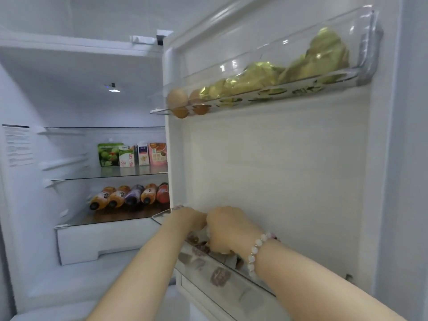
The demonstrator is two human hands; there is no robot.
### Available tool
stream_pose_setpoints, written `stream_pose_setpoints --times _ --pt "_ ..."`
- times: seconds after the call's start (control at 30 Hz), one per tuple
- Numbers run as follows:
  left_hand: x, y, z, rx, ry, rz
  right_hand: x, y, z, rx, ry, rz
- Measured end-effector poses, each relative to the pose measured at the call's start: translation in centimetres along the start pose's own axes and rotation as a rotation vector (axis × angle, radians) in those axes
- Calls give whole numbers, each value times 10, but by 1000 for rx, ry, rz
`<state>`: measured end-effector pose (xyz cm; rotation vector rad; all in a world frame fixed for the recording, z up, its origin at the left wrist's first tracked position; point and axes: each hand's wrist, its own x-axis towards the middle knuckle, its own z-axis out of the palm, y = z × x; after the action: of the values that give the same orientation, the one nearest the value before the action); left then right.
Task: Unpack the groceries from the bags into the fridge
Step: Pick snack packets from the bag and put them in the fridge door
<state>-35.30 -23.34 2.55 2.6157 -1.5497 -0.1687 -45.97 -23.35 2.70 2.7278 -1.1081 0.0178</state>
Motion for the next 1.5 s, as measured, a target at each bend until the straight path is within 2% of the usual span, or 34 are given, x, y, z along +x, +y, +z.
stream_pose_setpoints --times 0.2,0.3,0.57,0.73,0.87,0.97,1.1,1.17,1.33,1.43,1.5 --pt "-2 6 9 236 -180 65 2 2 12 13 20 -3" --pt "-4 11 6 190 -256 84 2 10 16 120 -14 -1" --pt "-1 -3 0 85 -285 39 4 16 11 294 -191 1" --pt "-10 -8 0 275 -203 154 1 21 9 384 -264 27" --pt "-4 -20 1 202 -129 137 0 28 7 495 -330 54" --pt "-9 -31 -2 22 82 173 -7 35 -3 555 -194 65" --pt "-30 -32 -1 -1 585 319 -22 42 -23 224 210 83" --pt "-37 -25 5 -30 725 367 -32 40 -29 166 335 88" --pt "-51 -12 20 -161 887 457 -63 37 -32 -74 522 71" --pt "-64 0 24 -266 957 542 -90 39 -33 -126 615 171" --pt "-74 16 21 -334 1001 621 -114 40 -37 -156 741 212"
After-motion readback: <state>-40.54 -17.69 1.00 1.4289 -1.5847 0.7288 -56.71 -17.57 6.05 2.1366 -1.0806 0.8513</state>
